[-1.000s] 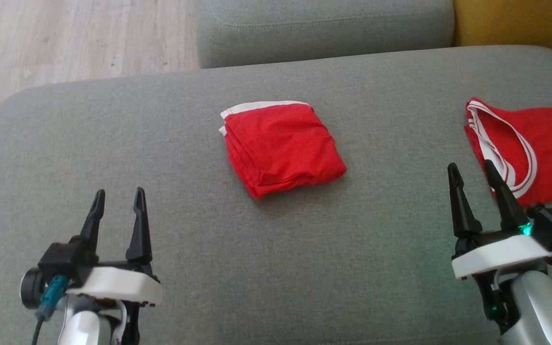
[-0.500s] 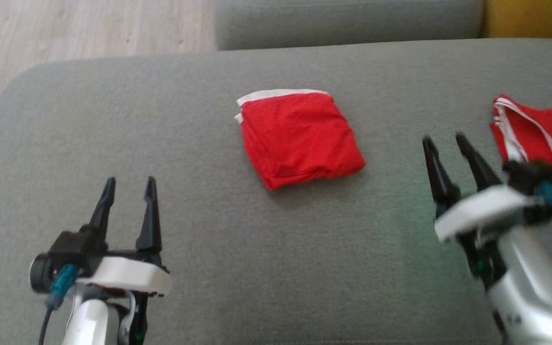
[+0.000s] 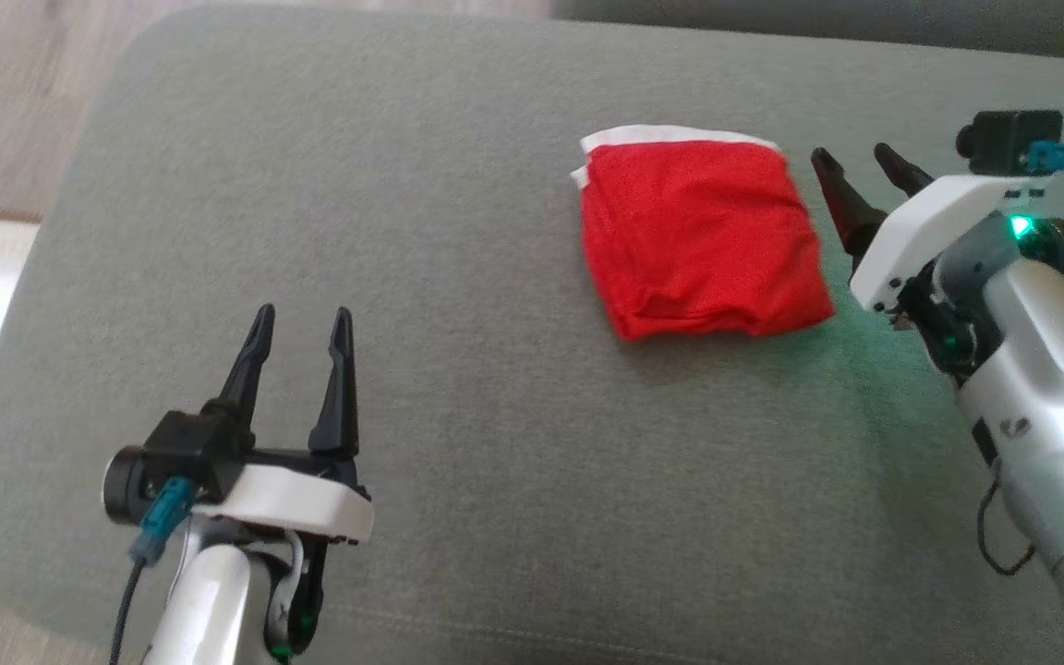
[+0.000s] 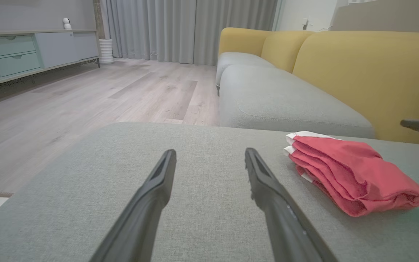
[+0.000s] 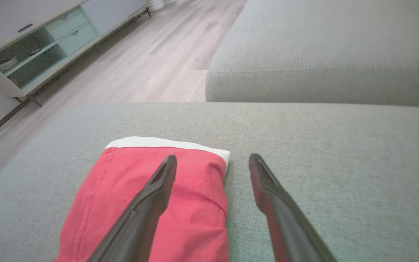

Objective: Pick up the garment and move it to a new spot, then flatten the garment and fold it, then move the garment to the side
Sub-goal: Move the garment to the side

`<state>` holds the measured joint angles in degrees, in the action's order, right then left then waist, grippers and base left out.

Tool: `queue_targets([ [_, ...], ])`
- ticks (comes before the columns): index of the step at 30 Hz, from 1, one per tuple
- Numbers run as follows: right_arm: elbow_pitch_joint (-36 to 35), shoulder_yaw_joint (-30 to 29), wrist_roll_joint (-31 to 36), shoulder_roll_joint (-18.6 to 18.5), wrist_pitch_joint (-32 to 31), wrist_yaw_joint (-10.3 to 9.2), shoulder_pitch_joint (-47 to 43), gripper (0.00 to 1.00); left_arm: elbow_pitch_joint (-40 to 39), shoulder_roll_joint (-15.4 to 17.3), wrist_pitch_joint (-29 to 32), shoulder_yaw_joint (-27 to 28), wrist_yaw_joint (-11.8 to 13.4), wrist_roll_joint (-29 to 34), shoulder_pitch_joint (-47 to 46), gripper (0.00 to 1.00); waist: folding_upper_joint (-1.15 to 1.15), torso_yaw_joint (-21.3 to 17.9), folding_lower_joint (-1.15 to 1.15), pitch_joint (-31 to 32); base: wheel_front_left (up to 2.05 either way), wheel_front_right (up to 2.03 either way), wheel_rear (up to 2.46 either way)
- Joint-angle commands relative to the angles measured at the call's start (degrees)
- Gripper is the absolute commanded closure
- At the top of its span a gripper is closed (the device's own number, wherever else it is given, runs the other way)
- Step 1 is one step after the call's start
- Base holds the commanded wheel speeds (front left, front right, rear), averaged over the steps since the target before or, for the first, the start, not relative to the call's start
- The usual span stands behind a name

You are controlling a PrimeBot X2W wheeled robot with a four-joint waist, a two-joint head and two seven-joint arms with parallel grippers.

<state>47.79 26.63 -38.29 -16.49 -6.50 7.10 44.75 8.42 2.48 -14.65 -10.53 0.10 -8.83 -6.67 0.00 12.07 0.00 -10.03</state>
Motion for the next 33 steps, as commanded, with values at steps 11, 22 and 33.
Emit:
queue_targets([
  [11,12.1,3.6,-11.6,0.5,-16.5,0.39,6.5,0.00,-2.6,0.4,-0.3,-1.1,1.9,-1.2,-4.2,0.00,0.00,5.9,0.00,-5.2,0.00,0.00,0.00],
  [22,13.0,5.6,-15.5,0.6,-16.4,0.39,5.8,1.00,-2.3,0.4,-0.3,-1.7,2.7,-1.6,-4.5,0.00,0.00,5.4,0.00,-4.9,0.00,0.00,0.00],
  [33,11.1,8.8,-17.6,2.0,-7.2,0.39,4.2,1.00,-1.2,0.5,-0.3,0.4,-0.1,0.6,-3.8,0.00,0.00,-4.9,0.00,1.9,0.00,0.00,0.00],
])
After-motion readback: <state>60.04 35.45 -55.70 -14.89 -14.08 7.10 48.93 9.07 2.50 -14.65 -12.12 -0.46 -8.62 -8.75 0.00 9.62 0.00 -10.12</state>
